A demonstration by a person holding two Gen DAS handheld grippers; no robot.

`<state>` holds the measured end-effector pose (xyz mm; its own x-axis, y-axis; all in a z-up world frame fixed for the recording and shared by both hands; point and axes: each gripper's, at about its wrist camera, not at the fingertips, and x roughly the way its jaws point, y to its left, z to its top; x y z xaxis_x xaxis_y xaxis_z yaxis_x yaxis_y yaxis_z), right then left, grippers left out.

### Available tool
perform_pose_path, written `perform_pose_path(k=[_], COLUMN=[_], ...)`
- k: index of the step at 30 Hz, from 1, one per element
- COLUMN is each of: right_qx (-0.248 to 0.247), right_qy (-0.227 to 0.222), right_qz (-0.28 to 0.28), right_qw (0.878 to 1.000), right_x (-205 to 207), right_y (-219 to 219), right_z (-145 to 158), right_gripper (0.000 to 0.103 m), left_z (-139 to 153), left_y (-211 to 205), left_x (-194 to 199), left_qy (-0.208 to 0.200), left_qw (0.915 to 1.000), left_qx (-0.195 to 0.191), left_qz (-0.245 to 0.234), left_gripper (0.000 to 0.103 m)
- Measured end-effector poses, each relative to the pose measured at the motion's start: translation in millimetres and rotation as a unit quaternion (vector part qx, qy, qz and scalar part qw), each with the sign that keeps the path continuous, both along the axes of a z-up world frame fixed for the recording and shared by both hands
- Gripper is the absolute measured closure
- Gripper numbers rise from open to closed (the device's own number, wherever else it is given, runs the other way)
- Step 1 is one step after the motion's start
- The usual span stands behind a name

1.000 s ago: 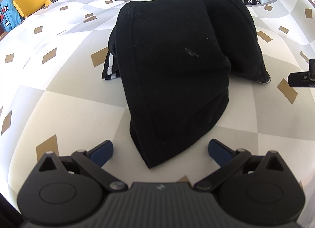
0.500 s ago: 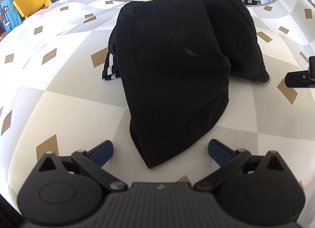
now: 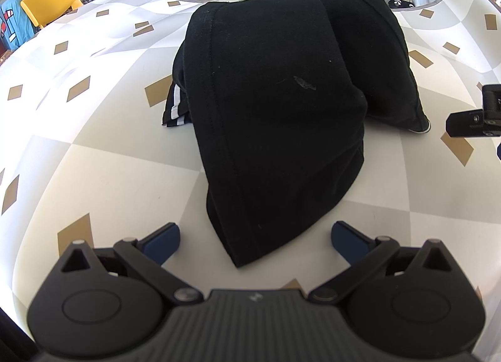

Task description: Fold clothes

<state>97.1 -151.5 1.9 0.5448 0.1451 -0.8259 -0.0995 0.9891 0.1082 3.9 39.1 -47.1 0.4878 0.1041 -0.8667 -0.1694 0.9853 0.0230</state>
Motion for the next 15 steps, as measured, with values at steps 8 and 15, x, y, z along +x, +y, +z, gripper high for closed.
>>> perform_pose_path(k=[8,15], right_qx=[-0.002,0.005], right_qy=[-0.008,-0.018], right_qz=[0.001,0.012], right_qw=[1.0,1.0], right_x=[3.4,1.6], right_y=[6.5,12.3], right_z=[3.2,7.9], right_gripper=[0.013,0.013], left_z=[-0.1,-0.3], left_y=[0.7,1.1], left_x=[2.6,5.5], left_qy=[-0.002,-0.003], left_qw=[1.0,1.0], left_qx=[0.0,0.0], left_qz=[-0.002,-0.001], left_gripper=[0.0,0.0])
